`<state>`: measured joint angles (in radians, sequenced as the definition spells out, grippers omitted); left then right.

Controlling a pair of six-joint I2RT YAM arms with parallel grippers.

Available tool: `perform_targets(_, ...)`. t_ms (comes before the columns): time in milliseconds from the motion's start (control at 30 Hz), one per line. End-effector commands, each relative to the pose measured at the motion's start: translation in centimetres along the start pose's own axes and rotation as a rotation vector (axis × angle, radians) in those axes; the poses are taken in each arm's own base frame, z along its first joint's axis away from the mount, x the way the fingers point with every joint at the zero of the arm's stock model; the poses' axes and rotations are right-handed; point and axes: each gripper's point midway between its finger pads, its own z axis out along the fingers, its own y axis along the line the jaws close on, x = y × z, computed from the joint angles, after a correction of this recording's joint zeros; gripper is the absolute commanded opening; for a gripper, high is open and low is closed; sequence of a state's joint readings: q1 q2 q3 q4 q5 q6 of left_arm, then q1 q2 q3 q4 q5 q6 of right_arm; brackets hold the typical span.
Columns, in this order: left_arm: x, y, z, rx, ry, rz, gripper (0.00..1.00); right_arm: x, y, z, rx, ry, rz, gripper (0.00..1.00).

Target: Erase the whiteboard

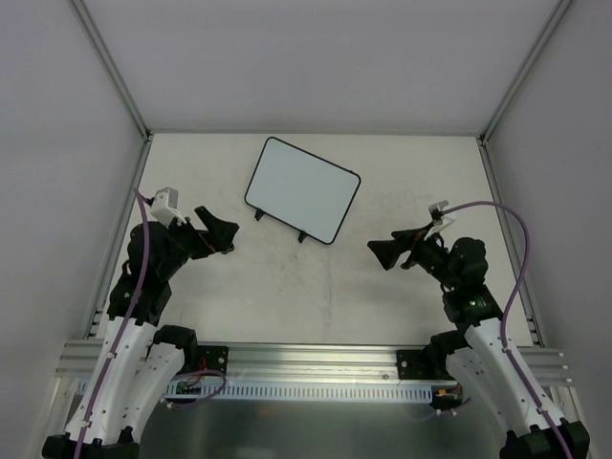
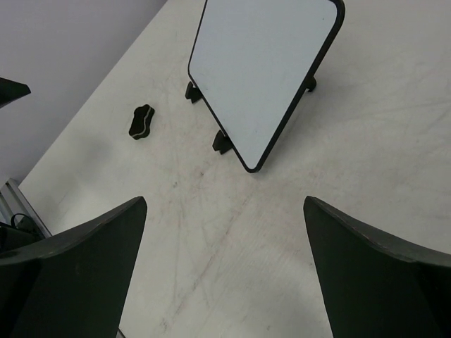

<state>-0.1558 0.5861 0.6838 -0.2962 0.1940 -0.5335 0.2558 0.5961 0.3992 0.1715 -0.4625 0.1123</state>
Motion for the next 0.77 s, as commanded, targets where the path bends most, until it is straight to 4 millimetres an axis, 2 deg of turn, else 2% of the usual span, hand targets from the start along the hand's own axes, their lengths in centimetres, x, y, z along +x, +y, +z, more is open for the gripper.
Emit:
perform_targets(0,0.7,0.0,-0.9,0.032,-0.025,0.016,0.99,0.4,0.1,-0.6,0.002,0.008,-0.056,0.99)
perform_targets(67,1.3,0.7,-0.8,0.012,-0.025,0.007,0.99,0.6,0.2,-0.7,-0.007,0.015,-0.055,0.99)
perform_targets(367,2.0,0.5,-0.6,0.030,0.007,-0.005,0.99,1.5,-0.5,-0.2,0.010,0.043,-0.041,0.99)
perform_targets(733,1.9,0.8,-0.4,0.013,0.008,-0.012,0.99,0.3,0.7,-0.9,-0.033,-0.002,-0.079,0.99)
